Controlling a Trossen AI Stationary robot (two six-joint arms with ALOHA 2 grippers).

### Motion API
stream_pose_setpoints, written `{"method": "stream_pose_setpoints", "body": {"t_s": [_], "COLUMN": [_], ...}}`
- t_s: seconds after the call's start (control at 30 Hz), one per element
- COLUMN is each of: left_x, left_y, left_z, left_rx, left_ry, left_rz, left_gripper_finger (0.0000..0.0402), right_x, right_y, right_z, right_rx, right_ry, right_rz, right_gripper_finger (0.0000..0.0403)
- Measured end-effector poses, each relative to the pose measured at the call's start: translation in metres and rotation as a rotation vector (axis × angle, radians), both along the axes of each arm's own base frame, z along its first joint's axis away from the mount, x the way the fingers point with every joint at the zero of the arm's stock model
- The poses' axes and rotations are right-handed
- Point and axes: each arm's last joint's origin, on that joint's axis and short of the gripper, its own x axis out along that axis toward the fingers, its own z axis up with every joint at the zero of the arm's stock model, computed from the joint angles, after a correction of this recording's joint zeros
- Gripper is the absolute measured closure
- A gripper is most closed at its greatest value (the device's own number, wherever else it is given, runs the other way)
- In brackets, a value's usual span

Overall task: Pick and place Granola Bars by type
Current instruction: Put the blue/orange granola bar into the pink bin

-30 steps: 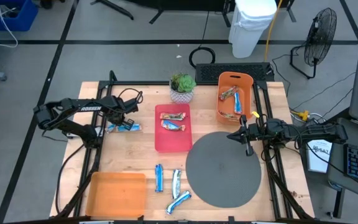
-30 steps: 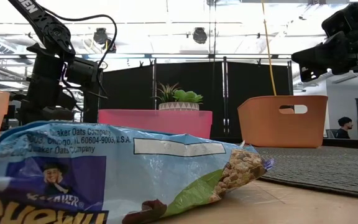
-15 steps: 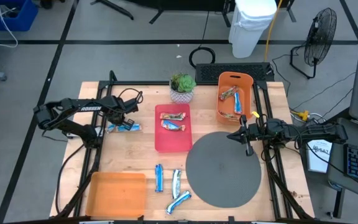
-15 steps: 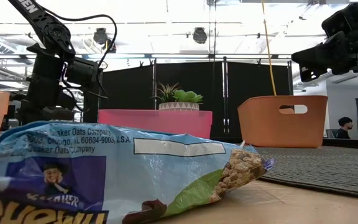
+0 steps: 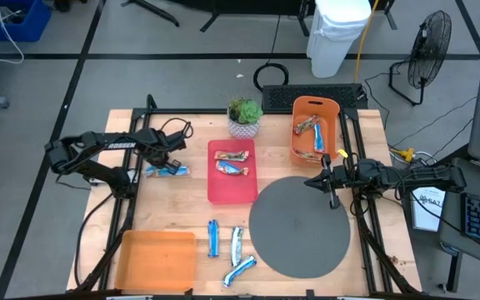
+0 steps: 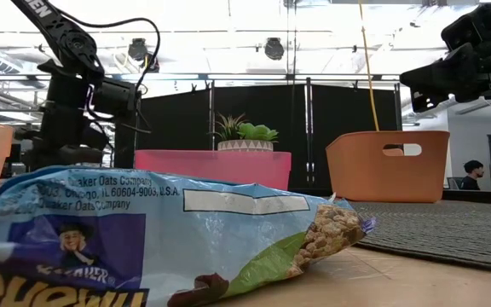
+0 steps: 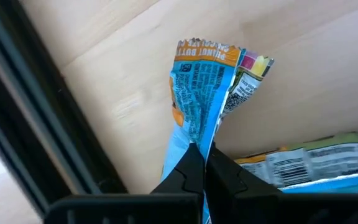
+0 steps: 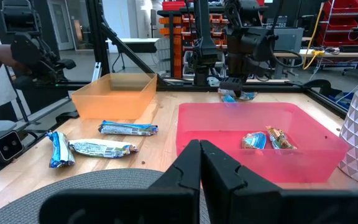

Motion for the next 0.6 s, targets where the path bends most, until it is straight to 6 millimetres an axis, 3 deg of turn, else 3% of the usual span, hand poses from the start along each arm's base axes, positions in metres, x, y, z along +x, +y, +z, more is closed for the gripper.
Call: {"method": "stream_pose_setpoints", "body": {"t_s": [0.6], "left_x": [0.041], "left_y": [0.001], "left_z": [0.045], "left_rx": [0.085], "left_ry": [-0.157], "left_rz": [-0.164], "left_gripper_finger": [0.0399], "right_x": [0.0], "right_y": [0.0], "right_z": [0.0], "right_rx": [0.0], "right_ry": [0.0], "right_rz": [0.0], "right_gripper_finger": [0.0403]}}
